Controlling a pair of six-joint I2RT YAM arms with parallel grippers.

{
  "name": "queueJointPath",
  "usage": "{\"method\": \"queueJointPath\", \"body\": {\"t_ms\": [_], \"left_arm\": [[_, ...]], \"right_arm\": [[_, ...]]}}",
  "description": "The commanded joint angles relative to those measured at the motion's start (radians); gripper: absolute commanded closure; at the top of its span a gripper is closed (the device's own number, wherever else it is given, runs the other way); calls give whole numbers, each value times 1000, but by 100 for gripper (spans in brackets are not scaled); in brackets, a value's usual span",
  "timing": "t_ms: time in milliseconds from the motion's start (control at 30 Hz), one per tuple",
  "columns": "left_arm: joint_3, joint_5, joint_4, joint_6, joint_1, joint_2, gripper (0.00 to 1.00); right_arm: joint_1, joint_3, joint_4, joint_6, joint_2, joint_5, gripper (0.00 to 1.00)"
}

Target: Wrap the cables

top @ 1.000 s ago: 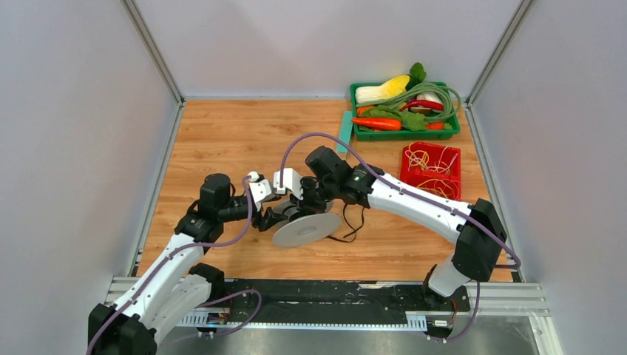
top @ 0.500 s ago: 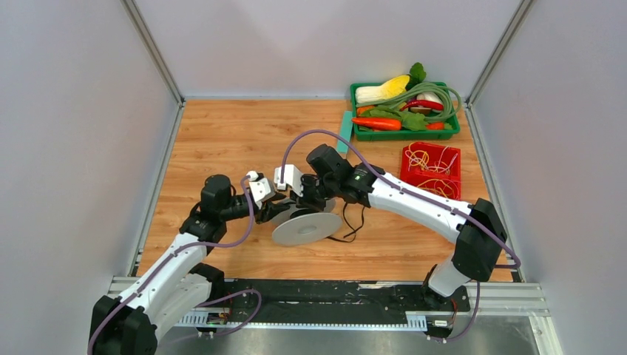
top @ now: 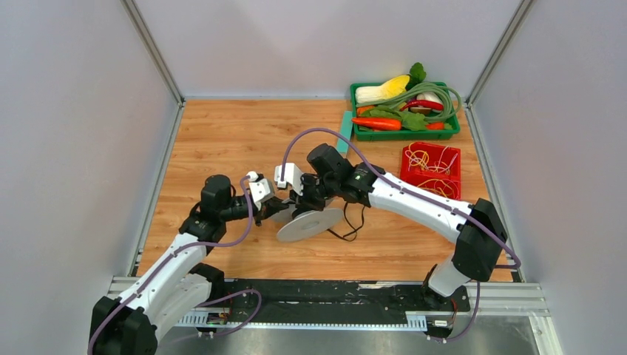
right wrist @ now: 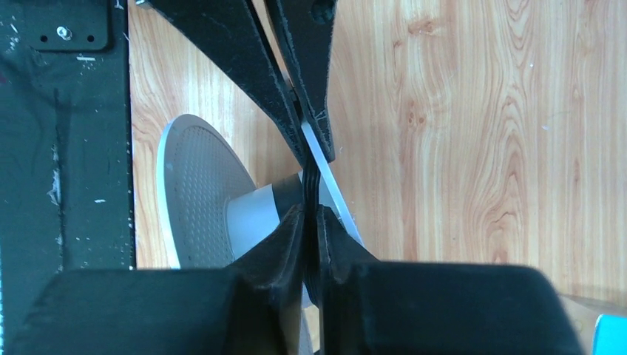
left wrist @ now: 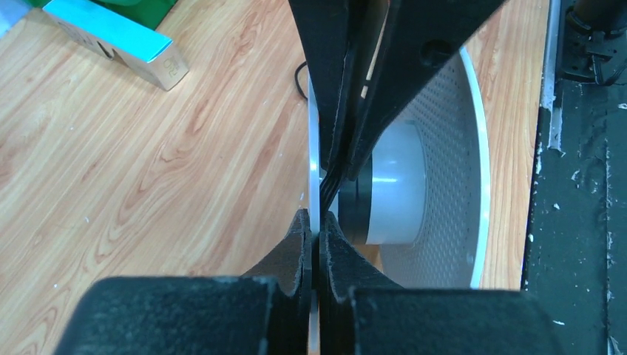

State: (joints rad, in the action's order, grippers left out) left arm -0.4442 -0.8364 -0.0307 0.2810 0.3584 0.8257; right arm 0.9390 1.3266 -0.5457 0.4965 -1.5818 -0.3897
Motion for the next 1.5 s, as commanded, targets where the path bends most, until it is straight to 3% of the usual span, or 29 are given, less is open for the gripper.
{"method": "queueJointPath", "body": {"t_ms": [0, 100, 200, 333, 467, 567, 767, 1167, 1333, 1467], "left_arm": [[-36, -20, 66, 17, -2, -30, 100], [-44, -4, 118, 18, -2, -63, 100], [-51, -1, 186, 27, -3, -102, 100], [-68, 46, 258, -9, -3, -134, 100], [-116, 158, 290, -155, -9, -149, 100], [-143, 184, 301, -262, -16, -186, 100], [-255, 282, 373, -351, -19, -237, 100], [-540, 335, 499, -615, -99, -155, 100], [-600, 306, 517, -680, -125, -134, 100], [-646, 304, 529, -695, -125, -126, 100]], "right_arm": [[-20, 2, 13, -33, 48, 12, 78], [-43, 11, -23, -47, 72, -1, 55], [-84, 22, -49, -73, 109, -40, 47], [-161, 29, -63, -116, 163, -89, 25], [-268, -10, -40, -185, 221, -119, 10], [-376, -73, -8, -229, 270, -156, 4], [-489, -184, 27, -211, 341, -172, 2], [-459, -429, 150, -83, 453, -298, 2], [-447, -512, 239, 45, 436, -183, 1], [-447, -440, 107, 119, 321, -109, 7]]}}
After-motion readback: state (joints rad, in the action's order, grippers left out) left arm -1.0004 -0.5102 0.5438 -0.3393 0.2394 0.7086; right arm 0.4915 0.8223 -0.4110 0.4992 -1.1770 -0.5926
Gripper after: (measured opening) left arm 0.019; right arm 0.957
